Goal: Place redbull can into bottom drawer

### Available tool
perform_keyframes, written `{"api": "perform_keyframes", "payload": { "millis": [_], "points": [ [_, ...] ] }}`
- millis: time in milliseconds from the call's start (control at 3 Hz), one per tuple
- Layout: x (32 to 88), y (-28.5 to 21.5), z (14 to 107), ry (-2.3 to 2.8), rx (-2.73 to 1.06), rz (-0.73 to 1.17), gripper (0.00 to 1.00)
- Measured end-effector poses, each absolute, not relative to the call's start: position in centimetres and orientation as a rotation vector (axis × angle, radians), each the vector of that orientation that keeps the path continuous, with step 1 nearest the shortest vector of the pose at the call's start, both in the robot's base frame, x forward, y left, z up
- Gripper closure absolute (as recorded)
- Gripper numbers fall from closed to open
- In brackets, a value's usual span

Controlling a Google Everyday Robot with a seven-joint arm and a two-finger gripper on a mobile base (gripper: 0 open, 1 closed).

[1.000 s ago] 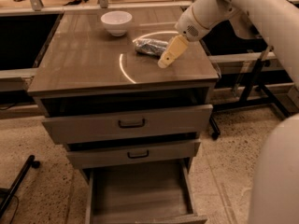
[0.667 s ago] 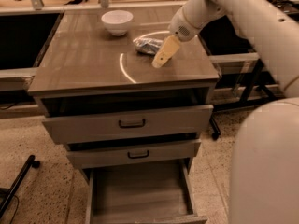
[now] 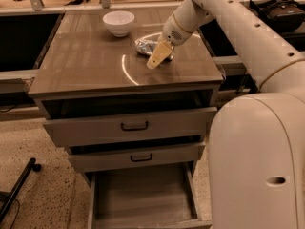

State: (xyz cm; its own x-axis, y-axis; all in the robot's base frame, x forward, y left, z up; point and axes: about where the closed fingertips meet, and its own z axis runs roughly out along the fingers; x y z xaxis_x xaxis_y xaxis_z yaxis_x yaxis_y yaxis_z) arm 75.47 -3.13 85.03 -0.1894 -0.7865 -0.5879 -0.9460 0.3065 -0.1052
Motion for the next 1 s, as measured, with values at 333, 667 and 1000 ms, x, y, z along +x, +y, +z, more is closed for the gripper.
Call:
{"api": "perform_keyframes", "payload": {
  "millis": [333,667,1000],
  "points": [
    [75.7,-1.9,84.7,2.003,-1.551,0.413,0.48],
    [75.4,-1.0,85.0,1.966,-1.569,0.434,0.70],
    [74.1,-0.7,86.7,1.904,-1.580,0.445,0.95]
  ]
}}
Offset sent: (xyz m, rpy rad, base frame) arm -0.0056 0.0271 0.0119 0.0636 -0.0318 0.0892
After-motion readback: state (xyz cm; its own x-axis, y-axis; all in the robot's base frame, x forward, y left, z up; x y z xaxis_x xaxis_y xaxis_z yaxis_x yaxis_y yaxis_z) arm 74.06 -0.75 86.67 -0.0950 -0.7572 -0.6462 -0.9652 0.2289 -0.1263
